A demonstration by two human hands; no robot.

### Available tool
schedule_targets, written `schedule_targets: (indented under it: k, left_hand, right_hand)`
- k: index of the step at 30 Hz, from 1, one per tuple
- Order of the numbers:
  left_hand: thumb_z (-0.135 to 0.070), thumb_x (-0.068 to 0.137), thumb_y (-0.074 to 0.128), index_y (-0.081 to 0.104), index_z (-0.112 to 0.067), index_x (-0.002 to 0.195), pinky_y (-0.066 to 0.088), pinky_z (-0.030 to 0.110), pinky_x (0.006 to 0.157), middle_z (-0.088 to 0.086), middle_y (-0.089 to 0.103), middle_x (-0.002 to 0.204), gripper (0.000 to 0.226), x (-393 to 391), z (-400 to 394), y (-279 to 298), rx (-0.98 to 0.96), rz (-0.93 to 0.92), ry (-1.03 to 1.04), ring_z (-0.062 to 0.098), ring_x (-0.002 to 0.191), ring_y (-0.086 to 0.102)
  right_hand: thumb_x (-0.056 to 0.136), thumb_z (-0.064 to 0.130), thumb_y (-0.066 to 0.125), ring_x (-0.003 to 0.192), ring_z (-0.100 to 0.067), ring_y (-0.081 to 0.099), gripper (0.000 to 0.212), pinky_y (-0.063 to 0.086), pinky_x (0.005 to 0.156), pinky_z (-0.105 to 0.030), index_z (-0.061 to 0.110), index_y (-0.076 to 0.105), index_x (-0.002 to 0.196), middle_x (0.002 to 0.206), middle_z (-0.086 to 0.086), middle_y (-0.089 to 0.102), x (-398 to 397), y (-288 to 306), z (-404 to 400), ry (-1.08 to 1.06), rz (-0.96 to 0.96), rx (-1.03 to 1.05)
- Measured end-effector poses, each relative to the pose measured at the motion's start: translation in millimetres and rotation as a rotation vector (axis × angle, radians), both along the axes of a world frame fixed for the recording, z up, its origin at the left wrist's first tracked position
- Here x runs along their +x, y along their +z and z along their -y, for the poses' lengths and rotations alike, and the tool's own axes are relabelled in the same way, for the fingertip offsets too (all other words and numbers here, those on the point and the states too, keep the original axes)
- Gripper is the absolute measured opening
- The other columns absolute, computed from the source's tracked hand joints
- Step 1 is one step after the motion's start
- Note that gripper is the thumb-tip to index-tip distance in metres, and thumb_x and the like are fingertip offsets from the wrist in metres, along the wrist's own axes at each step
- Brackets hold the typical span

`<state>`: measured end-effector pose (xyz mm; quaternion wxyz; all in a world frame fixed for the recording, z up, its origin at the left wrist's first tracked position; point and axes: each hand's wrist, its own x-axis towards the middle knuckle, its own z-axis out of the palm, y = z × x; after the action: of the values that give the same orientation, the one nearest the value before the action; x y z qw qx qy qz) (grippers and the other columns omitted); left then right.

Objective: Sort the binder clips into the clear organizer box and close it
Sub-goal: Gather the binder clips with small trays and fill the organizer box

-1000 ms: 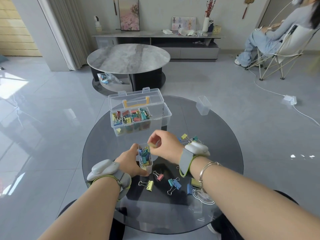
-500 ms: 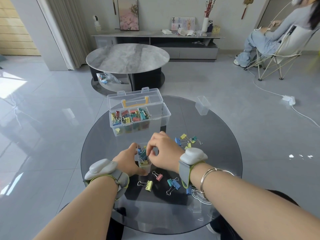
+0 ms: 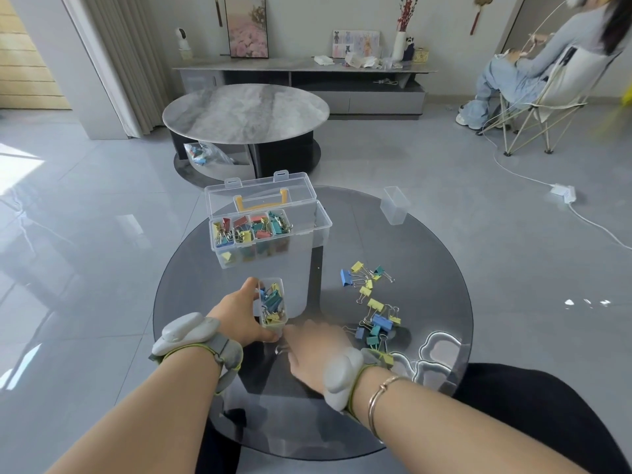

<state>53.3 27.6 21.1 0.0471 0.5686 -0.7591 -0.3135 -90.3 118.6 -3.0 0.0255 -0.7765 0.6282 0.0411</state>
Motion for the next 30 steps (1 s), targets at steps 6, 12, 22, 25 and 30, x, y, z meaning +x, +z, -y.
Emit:
schedule_targets:
  k: [6,12,22,25,30]
  left_hand:
    - [-0.035,0.059,0.086,0.034,-0.026,0.121,0.05,0.035,0.084,-0.003,0.054,0.131,0.081,-0.5,3.2,-0.7,0.001,0.023,0.008,0.022,0.094,0.056]
    - [-0.037,0.059,0.086,0.032,-0.029,0.121,0.051,0.034,0.081,-0.004,0.055,0.13,0.083,-0.2,3.0,-3.1,0.024,0.021,0.016,0.021,0.091,0.06]
    - [-0.052,0.051,0.083,0.032,-0.036,0.12,0.052,0.041,0.088,-0.01,0.055,0.13,0.088,-10.5,-3.9,-6.0,0.035,0.052,0.038,0.021,0.096,0.062]
    - [-0.053,0.049,0.082,0.036,-0.036,0.111,0.053,0.041,0.083,-0.012,0.061,0.118,0.079,-9.6,-6.0,-7.6,0.02,0.041,0.053,0.018,0.087,0.064]
    - [-0.049,0.052,0.084,0.034,-0.035,0.116,0.055,0.04,0.08,-0.012,0.059,0.113,0.082,-9.4,-5.2,-7.3,0.003,0.026,0.057,0.018,0.084,0.063]
  right_hand:
    - [0.093,0.003,0.038,0.101,-0.038,0.061,0.035,0.033,0.067,-0.037,0.004,0.035,0.128,0.115,-0.018,0.059,-10.1,8.6,19.7,-0.111,0.02,0.079]
    - [0.093,0.01,0.048,0.094,-0.037,0.066,0.042,0.042,0.066,-0.036,0.006,0.029,0.131,0.11,-0.015,0.065,-25.2,16.2,34.4,-0.256,0.111,0.144]
    - [0.095,0.038,0.051,0.07,-0.017,0.051,0.028,0.036,0.06,-0.027,0.014,0.045,0.109,0.074,0.005,0.05,-14.9,69.4,60.3,-0.281,0.737,0.134]
    - [0.094,0.029,0.05,0.082,-0.023,0.058,0.02,0.04,0.066,-0.026,0.014,0.055,0.106,0.083,-0.001,0.058,-10.2,67.6,57.5,-0.221,0.611,0.191]
    - [0.091,0.023,0.054,0.08,-0.022,0.054,0.016,0.038,0.06,-0.023,0.014,0.056,0.104,0.088,0.003,0.048,-19.0,68.9,50.6,-0.138,0.539,0.055]
